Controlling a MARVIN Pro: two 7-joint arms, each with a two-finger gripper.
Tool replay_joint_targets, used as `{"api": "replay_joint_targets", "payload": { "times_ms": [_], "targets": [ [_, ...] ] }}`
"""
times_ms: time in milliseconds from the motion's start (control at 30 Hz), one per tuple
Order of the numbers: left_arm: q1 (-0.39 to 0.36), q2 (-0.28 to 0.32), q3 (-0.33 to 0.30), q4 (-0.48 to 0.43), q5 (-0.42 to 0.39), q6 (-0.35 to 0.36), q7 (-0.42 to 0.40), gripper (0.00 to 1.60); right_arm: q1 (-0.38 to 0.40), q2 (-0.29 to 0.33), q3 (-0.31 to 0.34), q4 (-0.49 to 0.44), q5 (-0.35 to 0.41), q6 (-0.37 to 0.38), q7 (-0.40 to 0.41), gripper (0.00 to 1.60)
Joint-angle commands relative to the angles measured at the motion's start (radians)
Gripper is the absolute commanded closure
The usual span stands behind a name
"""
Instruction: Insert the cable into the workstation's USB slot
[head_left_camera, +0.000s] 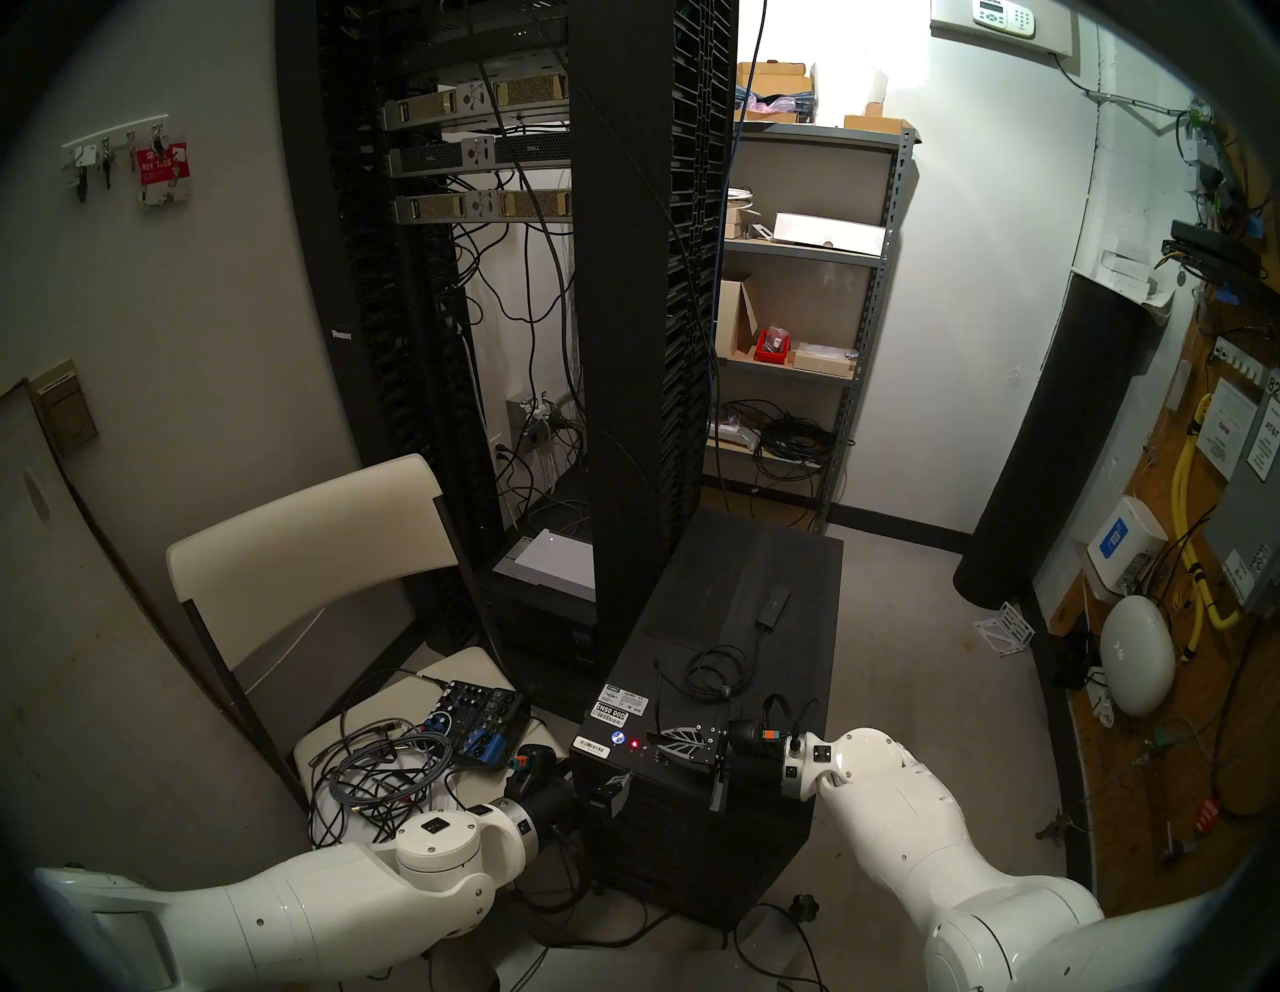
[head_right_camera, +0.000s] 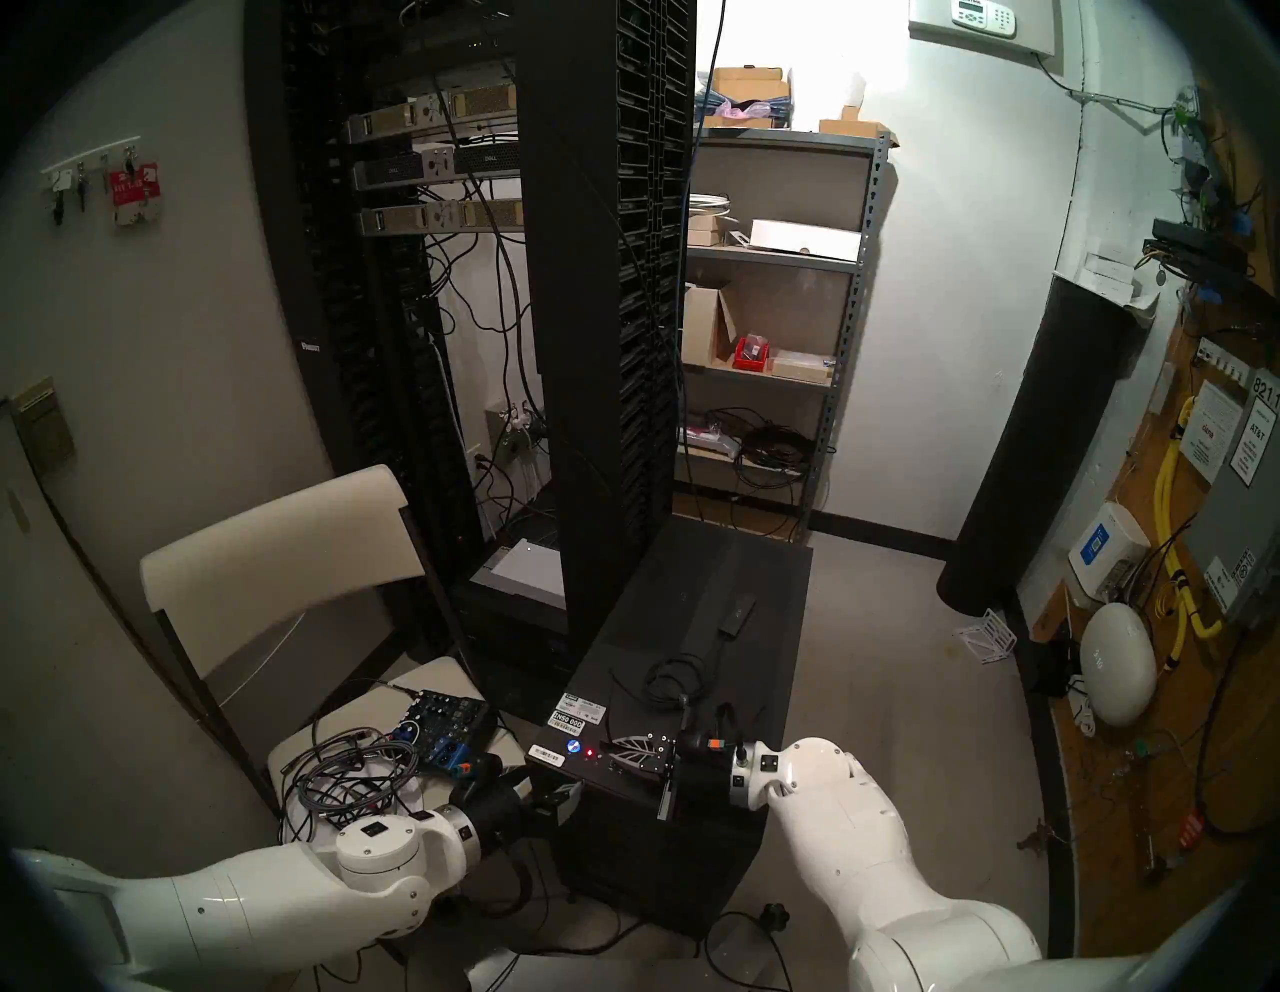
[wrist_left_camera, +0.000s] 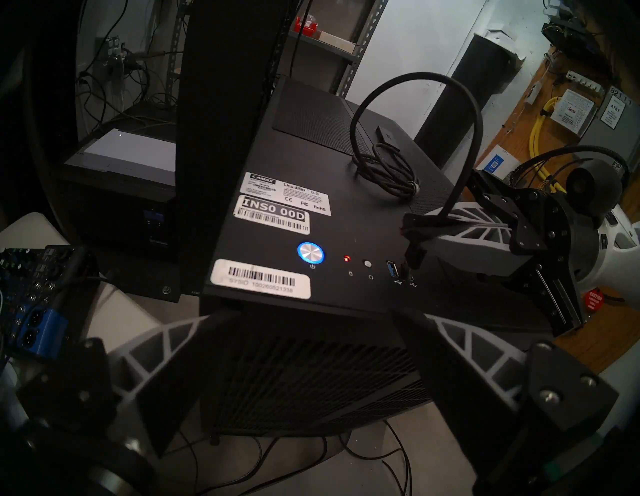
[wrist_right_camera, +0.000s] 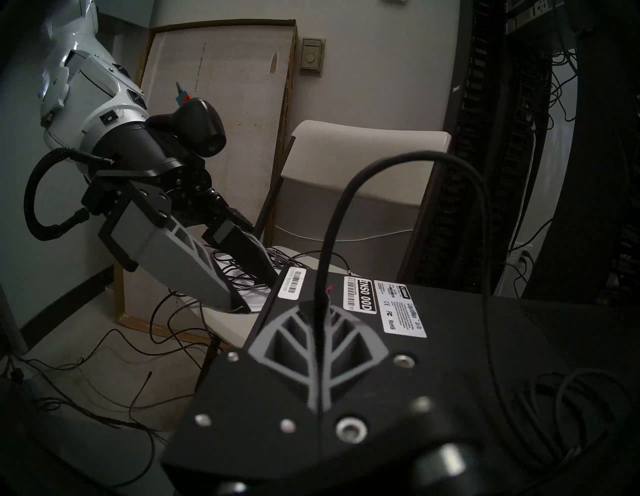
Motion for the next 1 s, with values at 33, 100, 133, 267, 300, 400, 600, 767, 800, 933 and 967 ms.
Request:
{"api": "replay_joint_targets", "payload": {
  "times_ms": [33,100,133,267,300,400,600,767,800,933,967],
  "targets": [
    [-0.018,-0.011,-0.013,-0.023,0.001,-0.012,-0.004,0.0,-0.021,0.028,-0.036,-0.013,0.022,0.014,0.103,1.6],
    [-0.018,-0.011,-0.013,-0.025,0.0,-0.012,-0.004,0.0,-0.024,0.036,-0.042,-0.015,0.025,0.021,0.097,1.6],
    [-0.018,-0.011,-0.013,-0.026,0.0,-0.012,-0.003,0.0,-0.024,0.04,-0.045,-0.013,0.027,0.023,0.095,1.6],
    [-0.017,-0.011,-0.014,-0.028,-0.001,-0.012,-0.002,0.0,-0.031,0.054,-0.053,-0.016,0.035,0.034,0.087,1.6],
    [-0.017,-0.011,-0.014,-0.028,-0.001,-0.012,-0.002,0.0,-0.032,0.057,-0.055,-0.015,0.038,0.034,0.087,1.6],
    [-0.017,-0.011,-0.014,-0.028,0.0,-0.015,-0.002,0.0,-0.028,0.063,-0.06,-0.007,0.045,0.037,0.084,1.6],
    [-0.017,-0.013,-0.015,-0.025,-0.002,-0.017,-0.003,0.0,0.005,0.067,-0.079,0.033,0.053,0.066,0.084,1.6],
    [-0.016,-0.014,-0.018,-0.024,-0.005,-0.019,-0.001,0.0,0.051,0.078,-0.076,0.07,0.082,0.089,0.108,1.6],
    [-0.016,-0.014,-0.018,-0.024,-0.005,-0.02,-0.002,0.0,0.057,0.078,-0.076,0.074,0.085,0.091,0.11,1.6],
    [-0.015,-0.012,-0.019,-0.025,-0.007,-0.021,-0.003,0.0,0.081,0.074,-0.089,0.094,0.086,0.114,0.139,1.6],
    [-0.015,-0.012,-0.02,-0.025,-0.008,-0.021,-0.003,0.0,0.083,0.07,-0.092,0.099,0.089,0.115,0.143,1.6]
  ]
}}
